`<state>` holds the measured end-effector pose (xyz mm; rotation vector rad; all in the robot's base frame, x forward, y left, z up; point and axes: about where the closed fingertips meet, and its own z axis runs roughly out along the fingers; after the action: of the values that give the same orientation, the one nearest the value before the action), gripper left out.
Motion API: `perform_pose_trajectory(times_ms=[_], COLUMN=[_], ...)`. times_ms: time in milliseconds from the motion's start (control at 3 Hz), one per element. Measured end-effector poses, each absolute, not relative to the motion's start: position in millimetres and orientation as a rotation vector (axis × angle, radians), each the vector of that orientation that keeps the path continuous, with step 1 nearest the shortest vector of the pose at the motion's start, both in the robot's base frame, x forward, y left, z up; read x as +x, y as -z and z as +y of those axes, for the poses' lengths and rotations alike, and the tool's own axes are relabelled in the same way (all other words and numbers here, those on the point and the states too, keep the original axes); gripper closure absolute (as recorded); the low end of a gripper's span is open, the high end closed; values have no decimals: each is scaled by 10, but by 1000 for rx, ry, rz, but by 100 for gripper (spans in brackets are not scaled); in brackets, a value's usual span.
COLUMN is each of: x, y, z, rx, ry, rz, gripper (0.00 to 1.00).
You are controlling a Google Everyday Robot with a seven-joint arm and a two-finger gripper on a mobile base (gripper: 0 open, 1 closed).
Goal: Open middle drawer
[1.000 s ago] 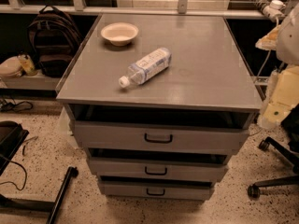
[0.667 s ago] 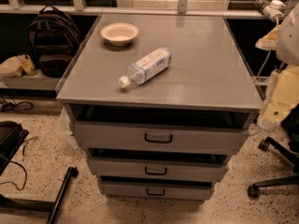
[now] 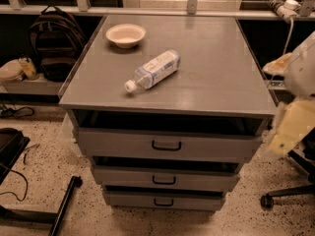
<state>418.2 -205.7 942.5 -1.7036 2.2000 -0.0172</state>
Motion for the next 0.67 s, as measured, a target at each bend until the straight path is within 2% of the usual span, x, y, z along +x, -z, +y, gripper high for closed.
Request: perform_pose_trajectory(times_ms=[667], x=[3976], y=[-8316], z=[-1961], rx=[-1688], ry=[-50], rz=[2181], gripper=[0])
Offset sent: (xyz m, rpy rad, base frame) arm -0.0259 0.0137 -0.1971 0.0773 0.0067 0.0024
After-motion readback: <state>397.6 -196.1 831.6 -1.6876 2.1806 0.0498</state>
